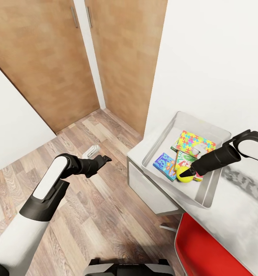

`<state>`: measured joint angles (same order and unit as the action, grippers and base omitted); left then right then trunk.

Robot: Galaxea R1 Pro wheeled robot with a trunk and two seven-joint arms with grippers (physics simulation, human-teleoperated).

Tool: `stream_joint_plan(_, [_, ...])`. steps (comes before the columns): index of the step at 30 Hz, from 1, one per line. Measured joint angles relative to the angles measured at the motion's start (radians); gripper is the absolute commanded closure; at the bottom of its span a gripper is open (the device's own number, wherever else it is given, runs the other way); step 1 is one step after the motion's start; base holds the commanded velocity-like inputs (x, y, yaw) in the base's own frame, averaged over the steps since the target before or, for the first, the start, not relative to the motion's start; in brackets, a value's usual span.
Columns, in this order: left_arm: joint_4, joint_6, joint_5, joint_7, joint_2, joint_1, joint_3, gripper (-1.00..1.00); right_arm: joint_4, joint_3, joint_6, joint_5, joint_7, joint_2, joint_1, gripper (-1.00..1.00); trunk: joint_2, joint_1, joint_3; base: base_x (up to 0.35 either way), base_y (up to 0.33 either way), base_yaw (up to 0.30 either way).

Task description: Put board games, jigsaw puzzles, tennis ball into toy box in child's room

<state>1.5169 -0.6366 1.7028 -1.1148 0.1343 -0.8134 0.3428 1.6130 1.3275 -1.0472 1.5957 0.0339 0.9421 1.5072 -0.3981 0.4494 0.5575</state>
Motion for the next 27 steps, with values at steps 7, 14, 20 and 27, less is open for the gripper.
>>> stream_joint_plan(7, [-0.002,0.000,-0.002,0.003,0.000,0.000,0.000,-1.00,0.000,0.002,0.000,0.000,0.001,-0.001,0.003,1.00,0.000,0.000,0.000,0.000,0.000,0.000])
stream_joint_plan(14, [-0.002,0.000,-0.002,0.004,0.000,0.000,0.000,-1.00,0.000,0.004,0.000,0.000,0.001,-0.003,0.003,1.00,0.000,0.000,0.000,0.000,0.000,0.000])
stream_joint_plan(20, [-0.002,0.000,-0.003,0.004,0.000,0.000,0.000,-1.00,0.000,0.011,0.000,-0.001,0.001,-0.007,0.004,1.00,0.000,0.000,0.000,0.000,0.000,0.000])
stream_joint_plan(27, [-0.001,0.000,-0.003,0.004,0.000,-0.001,0.000,-1.00,0.000,0.016,0.000,-0.001,0.001,-0.009,0.004,1.00,0.000,0.000,0.000,0.000,0.000,0.000])
